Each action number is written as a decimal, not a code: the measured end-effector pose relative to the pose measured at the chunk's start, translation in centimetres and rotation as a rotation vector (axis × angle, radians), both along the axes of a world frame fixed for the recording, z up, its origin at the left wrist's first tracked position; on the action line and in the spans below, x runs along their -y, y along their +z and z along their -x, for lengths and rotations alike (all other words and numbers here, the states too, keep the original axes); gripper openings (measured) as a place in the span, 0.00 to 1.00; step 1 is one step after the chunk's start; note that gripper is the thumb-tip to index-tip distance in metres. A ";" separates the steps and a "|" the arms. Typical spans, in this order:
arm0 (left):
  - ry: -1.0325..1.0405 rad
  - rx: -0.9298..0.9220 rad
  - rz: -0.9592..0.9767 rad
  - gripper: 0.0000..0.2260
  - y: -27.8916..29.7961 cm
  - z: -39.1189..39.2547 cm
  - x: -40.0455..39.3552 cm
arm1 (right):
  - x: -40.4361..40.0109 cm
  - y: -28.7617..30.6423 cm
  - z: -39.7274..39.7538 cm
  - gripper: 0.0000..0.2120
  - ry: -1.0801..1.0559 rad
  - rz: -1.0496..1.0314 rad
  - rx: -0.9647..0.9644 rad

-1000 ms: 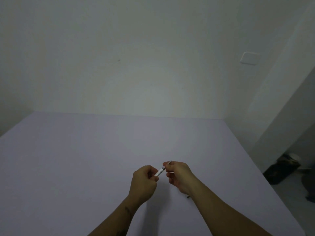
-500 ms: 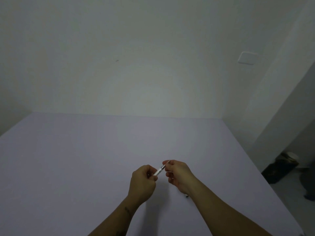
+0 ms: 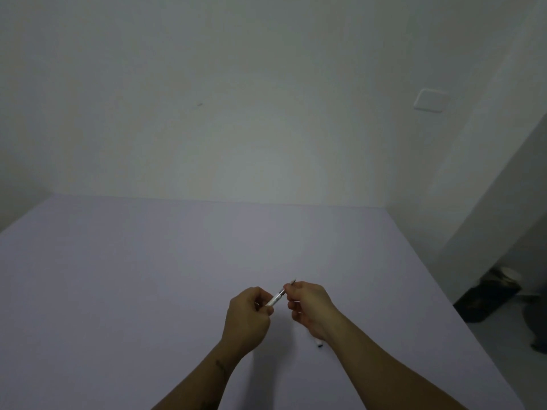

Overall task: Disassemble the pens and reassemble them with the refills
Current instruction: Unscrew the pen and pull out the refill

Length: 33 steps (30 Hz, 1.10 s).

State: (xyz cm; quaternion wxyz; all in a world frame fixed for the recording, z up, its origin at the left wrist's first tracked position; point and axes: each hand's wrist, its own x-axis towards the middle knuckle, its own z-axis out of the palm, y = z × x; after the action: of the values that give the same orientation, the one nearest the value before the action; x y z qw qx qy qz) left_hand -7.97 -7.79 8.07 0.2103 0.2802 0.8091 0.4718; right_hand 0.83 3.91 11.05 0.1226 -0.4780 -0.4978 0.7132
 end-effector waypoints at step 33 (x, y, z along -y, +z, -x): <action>0.070 0.052 0.253 0.04 -3.3 -3.0 -5.9 | -11.8 -7.1 -4.6 0.06 0.328 -0.359 0.444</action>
State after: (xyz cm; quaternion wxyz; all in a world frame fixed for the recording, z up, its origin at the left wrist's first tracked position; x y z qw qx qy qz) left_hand -4.98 -1.84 4.73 0.2481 0.2108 0.8657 0.3802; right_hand 5.43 15.74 3.92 -0.0231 -0.5061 -0.7005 0.5027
